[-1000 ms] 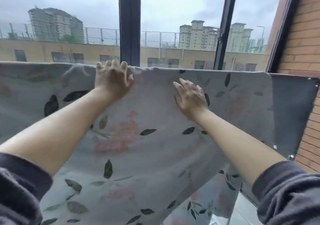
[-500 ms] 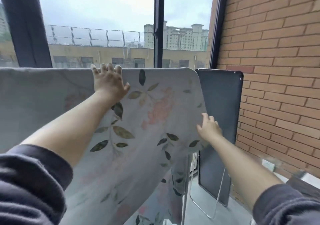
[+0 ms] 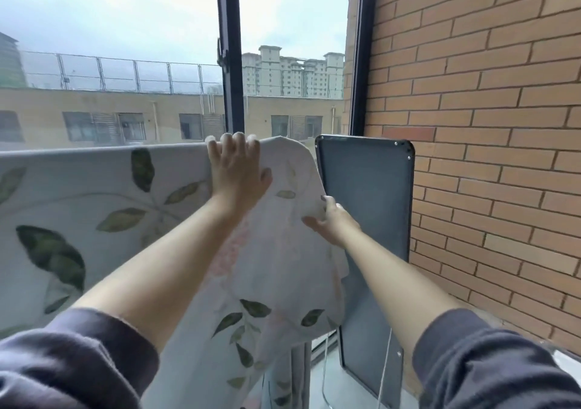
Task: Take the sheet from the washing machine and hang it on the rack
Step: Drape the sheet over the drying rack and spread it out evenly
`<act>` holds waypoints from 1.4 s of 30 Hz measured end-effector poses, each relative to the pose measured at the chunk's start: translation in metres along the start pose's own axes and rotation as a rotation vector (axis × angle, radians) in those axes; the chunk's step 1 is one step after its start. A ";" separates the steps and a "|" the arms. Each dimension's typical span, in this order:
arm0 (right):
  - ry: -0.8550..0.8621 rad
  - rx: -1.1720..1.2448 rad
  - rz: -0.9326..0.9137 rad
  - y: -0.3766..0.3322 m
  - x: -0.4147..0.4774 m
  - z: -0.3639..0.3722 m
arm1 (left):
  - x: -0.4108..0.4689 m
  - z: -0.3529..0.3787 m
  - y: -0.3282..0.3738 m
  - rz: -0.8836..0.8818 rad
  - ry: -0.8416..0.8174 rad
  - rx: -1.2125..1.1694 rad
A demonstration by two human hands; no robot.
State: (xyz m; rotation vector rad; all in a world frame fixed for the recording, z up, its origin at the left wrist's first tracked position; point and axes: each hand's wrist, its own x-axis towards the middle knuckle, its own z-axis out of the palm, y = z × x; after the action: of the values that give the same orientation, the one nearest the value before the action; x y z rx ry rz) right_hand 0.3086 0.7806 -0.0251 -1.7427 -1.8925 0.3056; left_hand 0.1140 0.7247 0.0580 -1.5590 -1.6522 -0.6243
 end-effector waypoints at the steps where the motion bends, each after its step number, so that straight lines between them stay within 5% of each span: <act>1: 0.020 -0.061 -0.032 -0.002 0.003 0.004 | 0.001 0.003 0.000 0.000 0.025 -0.012; 6: 0.112 -0.210 -0.286 0.014 0.000 0.030 | 0.002 0.011 -0.003 -0.001 0.064 0.111; 12: -0.001 -0.264 -0.500 0.052 -0.022 0.065 | -0.046 0.027 0.039 0.016 -0.062 0.177; 20: -0.153 -0.241 -0.578 0.092 -0.068 0.102 | -0.108 0.044 0.119 -0.509 -0.538 -0.266; 25: -0.281 -0.084 -0.541 0.110 -0.075 0.082 | -0.108 0.041 0.128 -0.406 -0.543 -0.143; 29: -0.192 0.318 -0.270 0.120 -0.039 0.048 | -0.124 0.048 0.124 -0.305 -0.642 -0.034; 33: -0.158 0.514 -0.286 0.087 -0.004 0.010 | -0.164 0.064 0.127 -0.236 -0.726 -0.056; 38: -0.295 0.550 -0.369 0.041 0.004 -0.001 | -0.209 0.074 0.133 -0.132 -0.747 -0.143; 42: -0.225 0.246 -0.466 0.026 -0.001 0.009 | -0.224 0.075 0.135 -0.071 -0.761 -0.125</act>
State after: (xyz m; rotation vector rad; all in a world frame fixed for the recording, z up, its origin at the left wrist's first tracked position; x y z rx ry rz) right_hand 0.3254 0.7848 -0.0464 -1.1052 -2.2430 0.5435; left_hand 0.2227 0.6660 -0.1841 -1.9811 -2.2532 -0.1586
